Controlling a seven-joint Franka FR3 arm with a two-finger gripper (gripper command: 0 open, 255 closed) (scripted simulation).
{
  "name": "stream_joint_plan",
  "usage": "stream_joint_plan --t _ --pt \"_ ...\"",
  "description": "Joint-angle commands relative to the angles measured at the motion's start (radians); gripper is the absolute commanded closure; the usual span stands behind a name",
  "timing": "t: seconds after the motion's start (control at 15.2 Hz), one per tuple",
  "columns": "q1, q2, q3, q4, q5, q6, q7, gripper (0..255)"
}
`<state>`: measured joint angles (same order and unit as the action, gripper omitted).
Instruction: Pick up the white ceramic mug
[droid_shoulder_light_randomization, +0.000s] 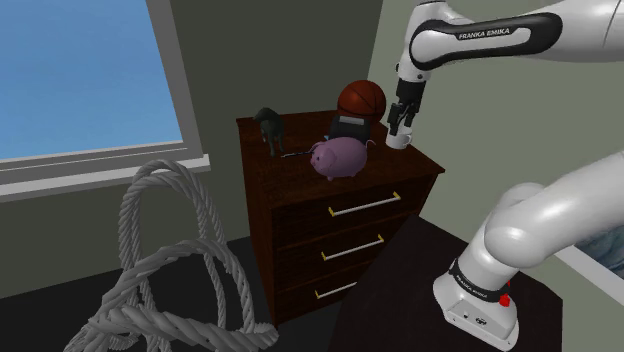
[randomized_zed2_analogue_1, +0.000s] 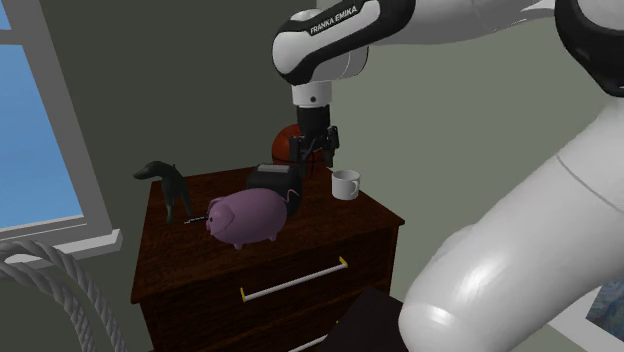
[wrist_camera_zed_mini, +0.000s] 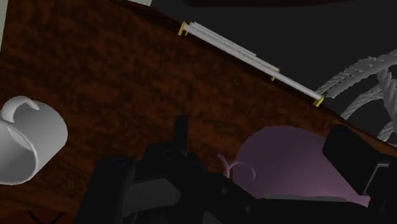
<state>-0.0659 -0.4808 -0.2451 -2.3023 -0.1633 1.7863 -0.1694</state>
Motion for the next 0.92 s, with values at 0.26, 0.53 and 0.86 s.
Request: stream_joint_plan --t 0.26,0.53,0.86 --pt "-0.026 0.191 -0.108 0.097 -0.004 0.099 -0.129 0" --pt "-0.043 0.326 -0.167 0.177 0.025 0.152 -0.217 0" --pt "-0.076 0.512 -0.224 0.304 0.095 0.199 -0.335 0"
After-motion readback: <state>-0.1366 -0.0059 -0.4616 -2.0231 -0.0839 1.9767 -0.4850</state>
